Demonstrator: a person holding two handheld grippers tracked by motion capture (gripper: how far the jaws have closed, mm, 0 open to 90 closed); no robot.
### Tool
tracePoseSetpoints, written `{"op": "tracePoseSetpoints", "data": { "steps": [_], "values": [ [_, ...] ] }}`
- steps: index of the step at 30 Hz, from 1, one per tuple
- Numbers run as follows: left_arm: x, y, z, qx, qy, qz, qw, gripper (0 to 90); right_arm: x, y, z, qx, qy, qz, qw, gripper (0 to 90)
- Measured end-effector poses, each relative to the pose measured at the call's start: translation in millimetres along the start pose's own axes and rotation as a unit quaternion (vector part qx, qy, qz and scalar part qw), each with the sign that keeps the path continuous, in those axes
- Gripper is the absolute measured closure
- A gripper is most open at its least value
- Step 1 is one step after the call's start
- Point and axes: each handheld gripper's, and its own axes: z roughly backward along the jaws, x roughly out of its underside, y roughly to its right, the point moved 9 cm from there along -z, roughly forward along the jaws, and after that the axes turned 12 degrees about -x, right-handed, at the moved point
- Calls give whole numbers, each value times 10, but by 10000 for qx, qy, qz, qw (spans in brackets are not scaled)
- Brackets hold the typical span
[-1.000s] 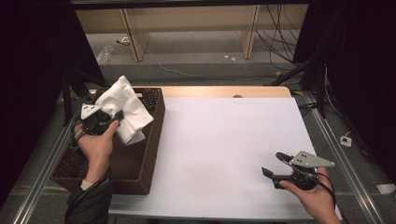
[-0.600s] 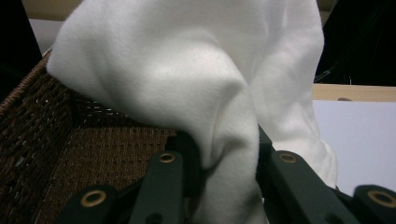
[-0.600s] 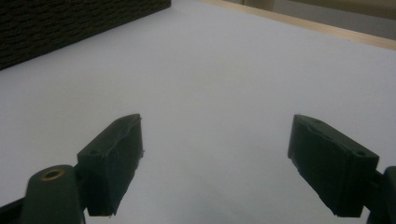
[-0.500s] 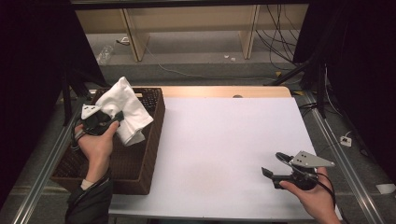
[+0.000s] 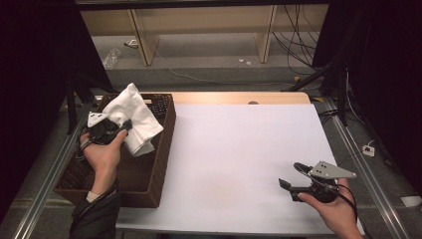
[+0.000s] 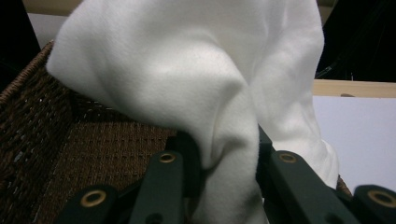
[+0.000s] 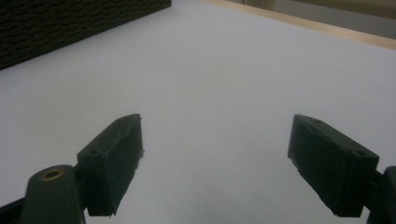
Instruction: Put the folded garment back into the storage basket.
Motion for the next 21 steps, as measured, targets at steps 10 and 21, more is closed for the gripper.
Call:
{"op": "tracePoseSetpoints", "data": {
  "steps": [10, 21],
  "values": [
    [36, -18, -29, -1, -84, -2, 10000, 735, -1, -1, 0, -3, 2, 5, 10000, 187],
    [85, -47, -66, -15, -186, -10, 9998, 734, -1, 1, 1, 0, 2, 8, 10000, 187]
  ]
}}
